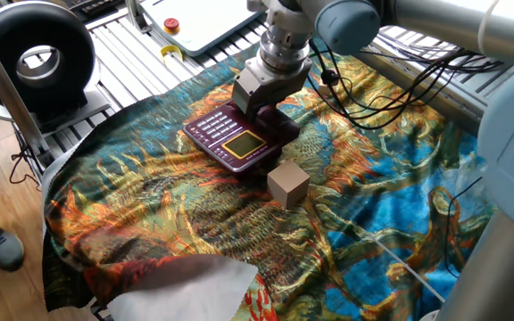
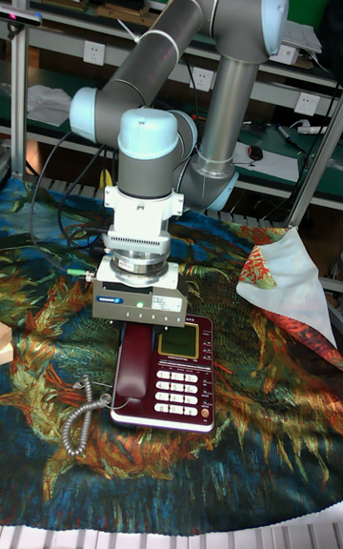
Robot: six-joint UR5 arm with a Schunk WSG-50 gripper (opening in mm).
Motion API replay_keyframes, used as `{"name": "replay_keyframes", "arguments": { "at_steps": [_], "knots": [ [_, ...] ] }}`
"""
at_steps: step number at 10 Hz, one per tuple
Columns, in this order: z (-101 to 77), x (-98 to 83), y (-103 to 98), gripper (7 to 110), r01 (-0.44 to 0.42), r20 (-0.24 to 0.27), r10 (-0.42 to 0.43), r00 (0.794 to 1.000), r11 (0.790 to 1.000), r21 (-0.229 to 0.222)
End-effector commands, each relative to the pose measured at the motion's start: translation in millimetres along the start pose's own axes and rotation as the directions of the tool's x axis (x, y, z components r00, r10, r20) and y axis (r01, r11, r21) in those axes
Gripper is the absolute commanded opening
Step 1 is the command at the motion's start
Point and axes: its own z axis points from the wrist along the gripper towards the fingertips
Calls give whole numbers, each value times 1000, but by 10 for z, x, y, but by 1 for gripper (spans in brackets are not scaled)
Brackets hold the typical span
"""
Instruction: Place the handset of the telephone on the corresponding phone cradle
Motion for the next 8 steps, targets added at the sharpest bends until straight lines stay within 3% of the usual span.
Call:
{"name": "replay_keyframes", "arguments": {
  "at_steps": [1,4,8],
  "knots": [
    [1,-54,9,7,-8,1,8,1000,1000,-10],
    [27,-121,64,7,-16,5,16,1000,999,-32],
    [64,-153,27,7,-20,10,20,1000,1000,-16]
  ]
}}
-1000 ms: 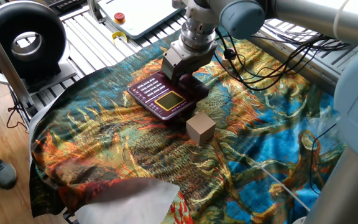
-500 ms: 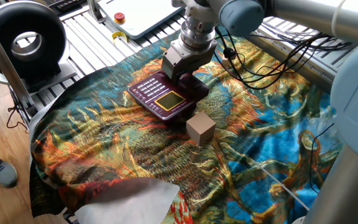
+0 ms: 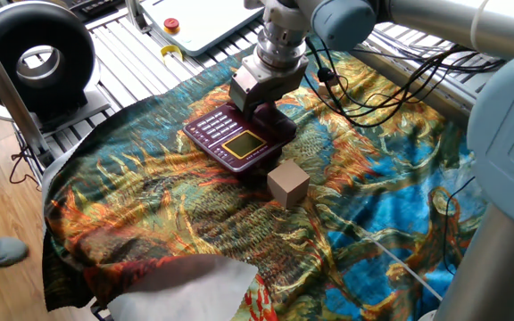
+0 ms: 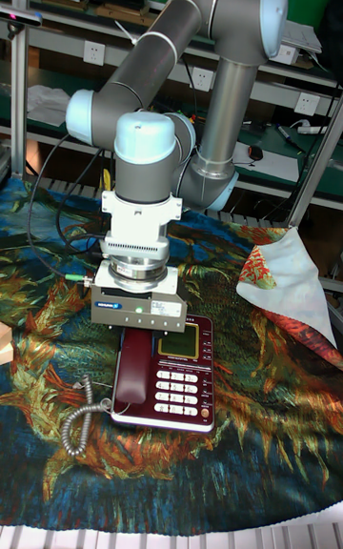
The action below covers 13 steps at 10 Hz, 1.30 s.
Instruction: Place the handset of the telephone on the corresponding phone cradle
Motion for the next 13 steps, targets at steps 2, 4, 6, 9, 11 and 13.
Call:
{"name": "replay_keyframes", "arguments": {
  "at_steps": [2,4,6,9,11,13],
  "knots": [
    [28,-52,-22,7,-44,7,44,999,999,19],
    [10,-61,-13,7,-54,-1,54,999,998,28],
    [13,-55,-23,7,-56,-4,56,998,998,36],
    [10,-22,-13,7,-38,-24,39,999,999,35],
    [-19,-16,14,7,-35,-37,36,999,999,25],
    [-20,-35,35,22,-16,-31,17,999,1000,14]
  ]
}}
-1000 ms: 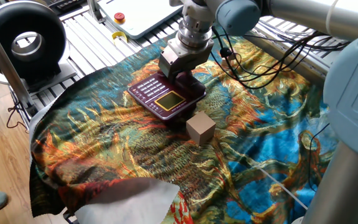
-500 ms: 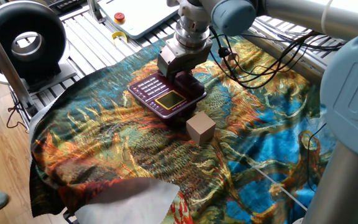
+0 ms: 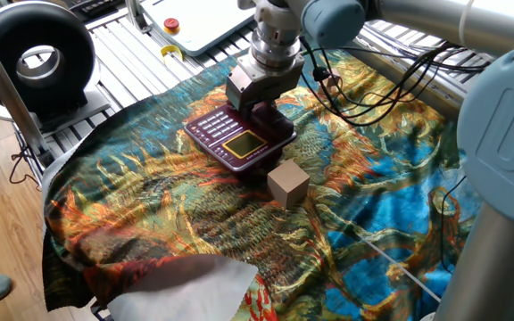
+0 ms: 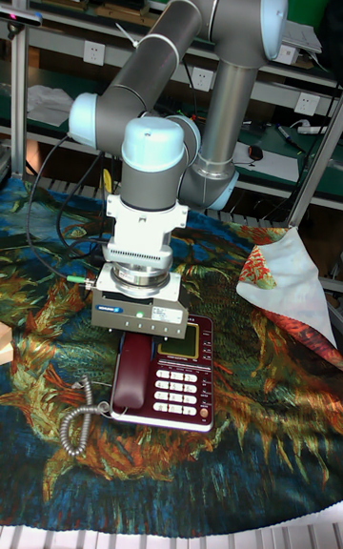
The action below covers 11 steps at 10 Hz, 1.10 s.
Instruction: Place the handset of the telephone on the corresponding phone cradle
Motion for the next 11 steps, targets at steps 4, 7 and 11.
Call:
{"name": "replay_keyframes", "arguments": {
  "at_steps": [4,7,11],
  "knots": [
    [11,-49,61,22,24,16,-23,1000,999,-30],
    [23,-56,77,44,24,19,-23,1000,999,-39],
    [39,-44,43,44,2,13,-2,1000,1000,-30]
  ]
}}
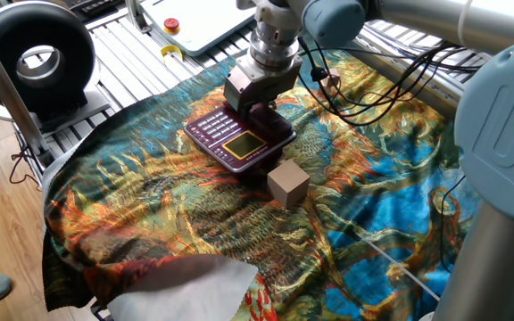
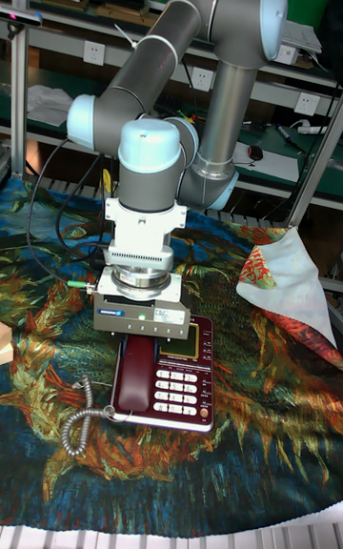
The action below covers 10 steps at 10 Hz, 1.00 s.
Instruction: Place the handset of the telephone on the corresponding phone cradle
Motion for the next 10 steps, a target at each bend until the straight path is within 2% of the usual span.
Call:
{"name": "replay_keyframes", "arguments": {
  "at_steps": [1,2,3,10],
  "knots": [
    [7,1,-60,44,-20,-3,20,1000,1000,15],
    [30,-1,-117,44,-21,-1,21,1000,999,36],
    [59,-1,-116,44,-25,1,25,1000,999,36],
    [33,26,-10,44,-34,-10,34,999,999,7]
  ]
}}
